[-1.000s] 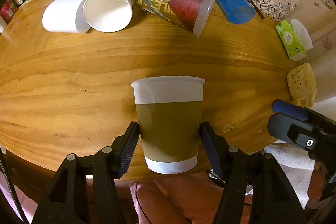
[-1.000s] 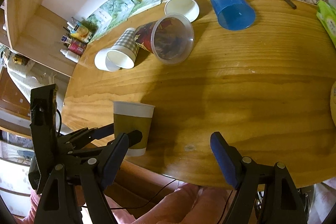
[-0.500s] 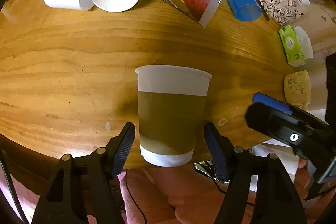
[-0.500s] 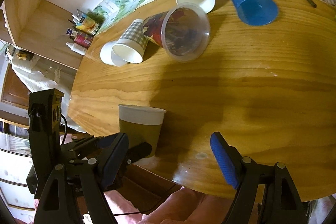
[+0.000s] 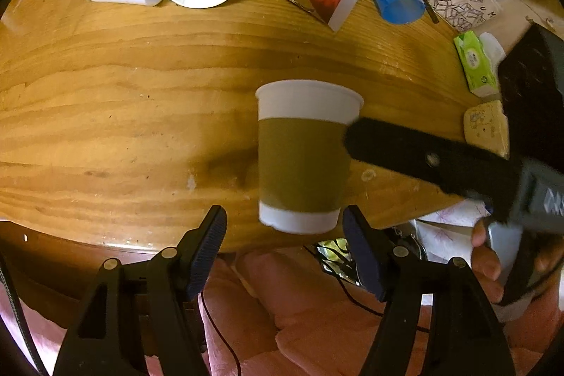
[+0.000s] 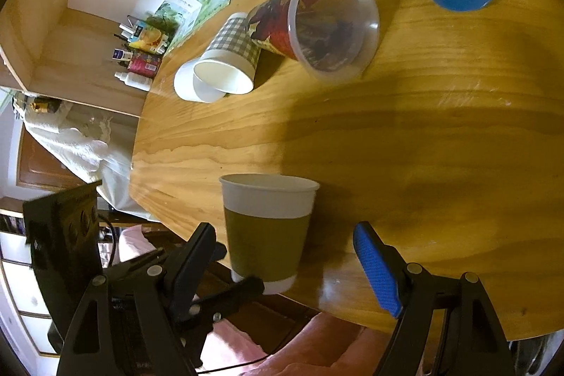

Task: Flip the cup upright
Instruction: 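Close the right gripper on the brown cup while the left gripper holds it, then open the left gripper and pull it away while the right gripper holds the cup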

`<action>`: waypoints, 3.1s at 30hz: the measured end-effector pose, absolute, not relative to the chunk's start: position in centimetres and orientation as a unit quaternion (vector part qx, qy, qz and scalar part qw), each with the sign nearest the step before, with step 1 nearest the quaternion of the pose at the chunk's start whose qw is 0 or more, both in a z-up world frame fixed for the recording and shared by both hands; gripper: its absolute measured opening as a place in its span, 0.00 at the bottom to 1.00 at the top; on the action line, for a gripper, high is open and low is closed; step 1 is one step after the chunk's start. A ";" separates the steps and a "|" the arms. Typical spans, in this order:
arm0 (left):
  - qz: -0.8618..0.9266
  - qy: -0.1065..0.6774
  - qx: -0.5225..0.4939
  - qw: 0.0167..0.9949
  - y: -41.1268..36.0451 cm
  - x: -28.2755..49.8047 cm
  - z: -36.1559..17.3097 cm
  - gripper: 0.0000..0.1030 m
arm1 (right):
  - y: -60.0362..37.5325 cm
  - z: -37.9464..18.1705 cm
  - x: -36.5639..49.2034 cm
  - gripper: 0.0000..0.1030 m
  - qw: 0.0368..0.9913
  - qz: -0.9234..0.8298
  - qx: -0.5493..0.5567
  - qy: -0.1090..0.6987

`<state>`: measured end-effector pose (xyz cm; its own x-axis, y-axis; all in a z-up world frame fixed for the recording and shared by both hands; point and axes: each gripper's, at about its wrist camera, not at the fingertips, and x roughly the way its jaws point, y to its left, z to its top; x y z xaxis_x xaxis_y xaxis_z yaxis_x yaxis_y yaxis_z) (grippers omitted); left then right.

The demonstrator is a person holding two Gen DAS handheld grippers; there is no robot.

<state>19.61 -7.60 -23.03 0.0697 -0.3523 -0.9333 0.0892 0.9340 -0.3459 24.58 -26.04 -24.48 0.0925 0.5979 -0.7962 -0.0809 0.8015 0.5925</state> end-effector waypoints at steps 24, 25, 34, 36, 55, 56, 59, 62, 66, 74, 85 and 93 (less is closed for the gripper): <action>-0.199 0.664 -0.071 0.718 -3.3 17.7 -21.4 0.70 | -22.9 -27.3 25.7 0.68 0.684 0.172 0.246 0.665; -0.200 0.664 -0.070 0.717 -3.1 17.7 -21.4 0.70 | -22.8 -27.3 25.7 0.67 0.685 0.171 0.243 0.665; -0.214 0.663 -0.053 0.715 -2.1 17.3 -21.3 0.70 | -21.4 -26.9 25.1 0.64 0.712 0.154 0.222 0.648; -0.216 0.663 -0.050 0.715 -2.2 17.3 -21.3 0.70 | -21.2 -26.7 25.0 0.64 0.718 0.151 0.222 0.642; -0.246 0.615 -0.006 0.749 0.3 16.0 -19.8 0.70 | -18.4 -21.9 21.3 0.64 0.834 0.128 0.159 0.513; -0.248 0.612 -0.006 0.751 0.4 15.9 -19.7 0.70 | -18.3 -21.7 21.1 0.64 0.839 0.127 0.154 0.505; -0.250 0.597 -0.003 0.763 0.9 15.8 -19.2 0.70 | -17.7 -21.0 20.3 0.64 0.863 0.120 0.138 0.471; -0.251 0.581 -0.001 0.774 1.6 15.9 -18.6 0.70 | -17.2 -20.6 19.6 0.64 0.883 0.118 0.129 0.436; -0.245 0.553 0.009 0.796 2.2 16.2 -17.7 0.70 | -17.0 -20.6 18.8 0.64 0.904 0.115 0.134 0.390; -0.237 0.511 0.038 0.825 3.3 16.8 -16.4 0.70 | -16.0 -20.9 17.9 0.64 0.940 0.083 0.122 0.308; -0.224 0.510 0.051 0.829 5.1 17.0 -16.7 0.70 | -14.7 -22.6 16.6 0.64 0.968 0.056 0.106 0.219; -0.219 0.518 0.057 0.825 5.5 17.0 -17.1 0.70 | -13.5 -24.6 16.7 0.64 0.974 0.044 0.086 0.205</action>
<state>16.96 5.49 -17.13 0.3669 -0.3019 -0.8799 0.4194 0.8980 -0.1332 16.75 -13.50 -24.61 0.9125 0.1209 -0.3908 -0.0506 0.9813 0.1856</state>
